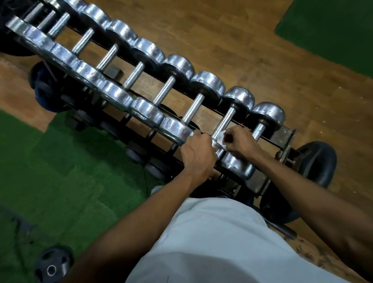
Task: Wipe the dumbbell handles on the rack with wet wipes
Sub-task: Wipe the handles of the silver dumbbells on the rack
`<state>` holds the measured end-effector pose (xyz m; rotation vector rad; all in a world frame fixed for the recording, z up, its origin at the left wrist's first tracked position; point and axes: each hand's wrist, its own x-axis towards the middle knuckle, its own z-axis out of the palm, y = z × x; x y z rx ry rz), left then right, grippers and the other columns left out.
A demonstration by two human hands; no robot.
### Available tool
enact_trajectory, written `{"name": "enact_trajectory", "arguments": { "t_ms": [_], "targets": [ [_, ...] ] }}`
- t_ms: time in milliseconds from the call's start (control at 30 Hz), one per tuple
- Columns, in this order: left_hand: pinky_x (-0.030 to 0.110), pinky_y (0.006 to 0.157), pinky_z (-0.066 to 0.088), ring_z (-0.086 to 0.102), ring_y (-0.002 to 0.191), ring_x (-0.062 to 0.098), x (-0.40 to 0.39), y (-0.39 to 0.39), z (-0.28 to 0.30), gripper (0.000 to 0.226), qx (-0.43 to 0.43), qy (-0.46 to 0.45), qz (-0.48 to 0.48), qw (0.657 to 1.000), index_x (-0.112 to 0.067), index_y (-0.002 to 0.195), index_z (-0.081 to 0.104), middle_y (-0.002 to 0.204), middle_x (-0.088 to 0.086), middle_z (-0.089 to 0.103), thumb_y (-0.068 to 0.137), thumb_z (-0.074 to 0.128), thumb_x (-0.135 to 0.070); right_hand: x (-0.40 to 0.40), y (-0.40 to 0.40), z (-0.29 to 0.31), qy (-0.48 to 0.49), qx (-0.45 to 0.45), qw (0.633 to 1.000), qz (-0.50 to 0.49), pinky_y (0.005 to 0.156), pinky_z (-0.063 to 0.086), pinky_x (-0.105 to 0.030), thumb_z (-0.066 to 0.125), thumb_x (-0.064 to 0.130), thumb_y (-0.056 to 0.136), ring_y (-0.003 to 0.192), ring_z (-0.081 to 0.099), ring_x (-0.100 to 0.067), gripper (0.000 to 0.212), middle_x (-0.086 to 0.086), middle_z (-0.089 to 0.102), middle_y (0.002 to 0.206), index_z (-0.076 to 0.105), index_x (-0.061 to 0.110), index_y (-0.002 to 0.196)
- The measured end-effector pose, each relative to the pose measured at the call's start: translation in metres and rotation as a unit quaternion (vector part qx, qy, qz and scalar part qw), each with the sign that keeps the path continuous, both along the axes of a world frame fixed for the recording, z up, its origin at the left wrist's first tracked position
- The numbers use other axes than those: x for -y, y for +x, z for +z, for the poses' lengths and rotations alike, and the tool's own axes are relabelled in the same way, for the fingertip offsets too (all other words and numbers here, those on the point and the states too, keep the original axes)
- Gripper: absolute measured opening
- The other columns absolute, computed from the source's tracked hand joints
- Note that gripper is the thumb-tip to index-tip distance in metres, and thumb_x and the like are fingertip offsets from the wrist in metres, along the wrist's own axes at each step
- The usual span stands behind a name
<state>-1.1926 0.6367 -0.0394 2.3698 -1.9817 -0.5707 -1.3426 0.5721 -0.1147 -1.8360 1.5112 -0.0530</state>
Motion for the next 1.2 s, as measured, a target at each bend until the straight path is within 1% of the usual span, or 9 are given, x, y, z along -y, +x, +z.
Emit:
{"name": "enact_trajectory", "arguments": {
  "t_ms": [200, 433, 533, 633, 767, 1000, 1067, 1133, 1200],
  "targets": [
    [0.036, 0.062, 0.042, 0.066, 0.093, 0.03, -0.001, 0.002, -0.002, 0.037, 0.005, 0.004, -0.017, 1.0, -0.017, 0.077, 0.048, 0.117, 0.011, 0.063, 0.093, 0.074, -0.038, 0.01, 0.024, 0.001, 0.142, 0.014, 0.975, -0.168, 0.045, 0.03, -0.021, 0.069, 0.0, 0.071, 0.046, 0.046, -0.01, 0.033, 0.006, 0.047, 0.047, 0.051, 0.014, 0.048],
    [0.035, 0.061, 0.043, 0.065, 0.089, 0.031, 0.002, 0.002, -0.001, 0.026, 0.006, 0.005, -0.026, 1.0, -0.014, 0.093, 0.062, 0.11, 0.009, 0.061, 0.092, 0.074, -0.037, 0.013, 0.033, 0.004, 0.349, 0.266, 0.813, -0.383, 0.055, 0.04, -0.029, 0.057, -0.004, 0.038, 0.061, 0.049, -0.02, 0.026, -0.013, 0.054, 0.071, 0.057, 0.008, 0.061],
    [0.036, 0.063, 0.044, 0.065, 0.092, 0.032, 0.0, 0.002, -0.001, 0.028, 0.008, 0.006, -0.033, 0.999, -0.013, 0.09, 0.058, 0.112, 0.011, 0.06, 0.094, 0.071, -0.038, 0.013, 0.033, 0.019, 0.393, 0.311, 0.756, -0.421, 0.061, 0.049, -0.029, 0.05, -0.006, 0.054, 0.055, 0.05, -0.017, 0.024, -0.009, 0.057, 0.069, 0.059, 0.006, 0.073],
    [0.037, 0.064, 0.046, 0.065, 0.092, 0.033, 0.001, 0.001, 0.0, 0.032, 0.014, 0.003, -0.03, 0.999, -0.01, 0.096, 0.063, 0.111, 0.011, 0.06, 0.095, 0.07, -0.041, 0.014, 0.033, 0.026, 0.397, 0.35, 0.712, -0.462, 0.077, 0.048, -0.032, 0.041, -0.005, 0.077, 0.064, 0.058, -0.019, 0.032, -0.009, 0.07, 0.072, 0.069, 0.002, 0.089],
    [0.039, 0.064, 0.051, 0.065, 0.089, 0.032, 0.0, 0.0, 0.001, 0.028, 0.015, 0.002, -0.027, 1.0, -0.01, 0.091, 0.061, 0.108, 0.011, 0.061, 0.093, 0.074, -0.035, 0.026, 0.035, 0.028, 0.383, 0.378, 0.669, -0.512, 0.083, 0.052, -0.033, 0.045, -0.003, 0.067, 0.083, 0.063, -0.025, 0.04, -0.014, 0.066, 0.106, 0.066, -0.002, 0.101],
    [0.038, 0.063, 0.047, 0.064, 0.09, 0.031, 0.004, -0.001, 0.0, 0.024, 0.028, 0.014, -0.041, 0.999, -0.009, 0.102, 0.065, 0.111, 0.01, 0.061, 0.095, 0.072, -0.031, 0.053, 0.026, 0.031, 0.325, 0.408, 0.657, -0.544, 0.104, 0.049, -0.038, 0.044, -0.005, 0.07, 0.088, 0.059, -0.025, 0.026, -0.012, 0.063, 0.09, 0.06, 0.0, 0.09],
    [0.038, 0.062, 0.045, 0.065, 0.09, 0.031, 0.005, -0.003, 0.002, 0.023, 0.034, 0.019, -0.047, 0.998, -0.01, 0.104, 0.064, 0.112, 0.01, 0.061, 0.094, 0.073, -0.028, 0.062, 0.027, 0.007, 0.301, 0.43, 0.639, -0.562, 0.096, 0.053, -0.039, 0.054, -0.007, 0.056, 0.086, 0.061, -0.028, 0.032, -0.014, 0.062, 0.09, 0.059, -0.003, 0.087],
    [0.037, 0.06, 0.043, 0.065, 0.09, 0.031, 0.007, -0.003, 0.003, 0.022, 0.04, 0.021, -0.049, 0.998, -0.011, 0.104, 0.065, 0.112, 0.009, 0.061, 0.094, 0.074, -0.028, 0.07, 0.027, -0.032, 0.275, 0.437, 0.618, -0.593, 0.088, 0.058, -0.041, 0.062, -0.006, 0.028, 0.087, 0.062, -0.031, 0.069, -0.017, 0.062, 0.098, 0.061, -0.003, 0.097],
    [0.037, 0.059, 0.043, 0.066, 0.088, 0.03, 0.007, -0.003, 0.002, 0.021, 0.045, 0.02, -0.052, 0.997, -0.012, 0.102, 0.065, 0.112, 0.009, 0.061, 0.093, 0.075, -0.028, 0.065, 0.035, -0.033, 0.237, 0.437, 0.597, -0.629, 0.07, 0.055, -0.033, 0.062, -0.01, 0.031, 0.075, 0.057, -0.027, 0.064, -0.015, 0.057, 0.093, 0.057, 0.0, 0.094]
  ]
}}
